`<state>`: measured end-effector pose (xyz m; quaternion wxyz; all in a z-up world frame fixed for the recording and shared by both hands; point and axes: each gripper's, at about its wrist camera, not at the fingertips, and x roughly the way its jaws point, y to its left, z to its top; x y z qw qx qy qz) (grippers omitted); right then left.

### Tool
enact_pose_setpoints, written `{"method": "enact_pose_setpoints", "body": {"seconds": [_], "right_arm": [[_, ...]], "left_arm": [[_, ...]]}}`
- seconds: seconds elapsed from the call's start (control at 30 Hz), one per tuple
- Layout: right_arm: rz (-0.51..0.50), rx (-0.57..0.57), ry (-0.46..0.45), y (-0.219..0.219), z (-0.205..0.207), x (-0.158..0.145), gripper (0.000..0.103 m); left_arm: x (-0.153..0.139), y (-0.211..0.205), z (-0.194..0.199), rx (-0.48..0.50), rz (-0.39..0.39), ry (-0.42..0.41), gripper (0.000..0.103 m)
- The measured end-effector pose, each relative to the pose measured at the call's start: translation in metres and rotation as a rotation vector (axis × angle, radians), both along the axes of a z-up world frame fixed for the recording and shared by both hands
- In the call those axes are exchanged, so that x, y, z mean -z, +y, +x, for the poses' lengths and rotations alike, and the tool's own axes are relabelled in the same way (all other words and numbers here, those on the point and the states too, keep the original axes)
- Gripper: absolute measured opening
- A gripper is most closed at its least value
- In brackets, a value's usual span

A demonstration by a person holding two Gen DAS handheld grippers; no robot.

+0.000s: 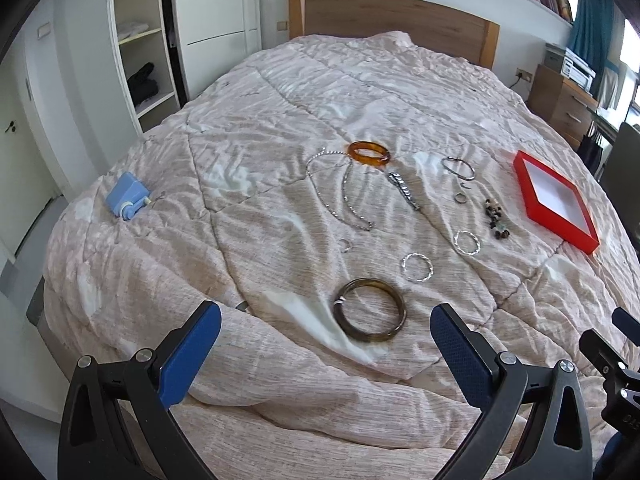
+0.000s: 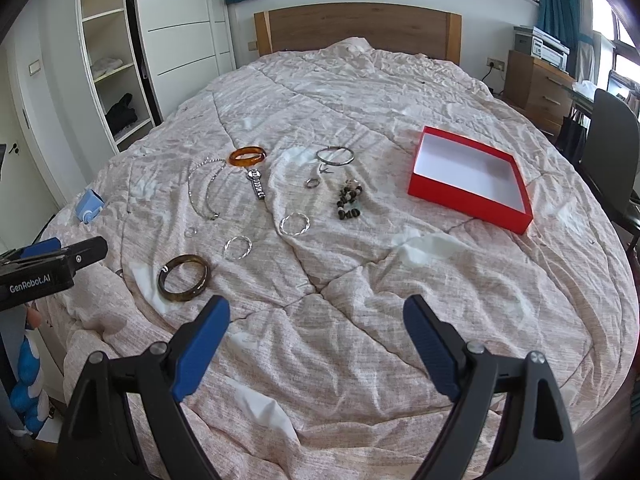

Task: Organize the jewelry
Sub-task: 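Move both tools toward the jewelry on the quilt, then grasp the dark brown bangle with the left gripper and lift it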

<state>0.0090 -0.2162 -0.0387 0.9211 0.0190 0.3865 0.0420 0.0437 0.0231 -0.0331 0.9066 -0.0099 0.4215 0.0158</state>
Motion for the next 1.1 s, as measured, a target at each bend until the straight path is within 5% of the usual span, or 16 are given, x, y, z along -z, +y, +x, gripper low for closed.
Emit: {"method": "enact_pose_setpoints", "body": {"seconds": [0.37, 0.63, 0.77, 1.1], "right_arm": [[0.014, -0.008, 0.016, -0.003, 0.002, 0.007, 0.088], [0.033, -0.003, 0.039, -0.010, 0.013, 0.019, 0.088], [0.042, -0.001, 0.052, -0.013, 0.018, 0.025, 0.088], [0.054, 0.010, 0.093, -0.019, 0.035, 0.042, 0.088]], "left_arm": [[0.010, -0.003, 0.012, 0.030, 0.025, 0.020, 0.095], [0.023, -0.011, 0.033, 0.125, 0.006, 0.060, 0.071], [0.032, -0.019, 0.046, 0.181, -0.005, 0.081, 0.069], [0.077, -0.022, 0.081, 0.233, 0.007, 0.190, 0.061]]}}
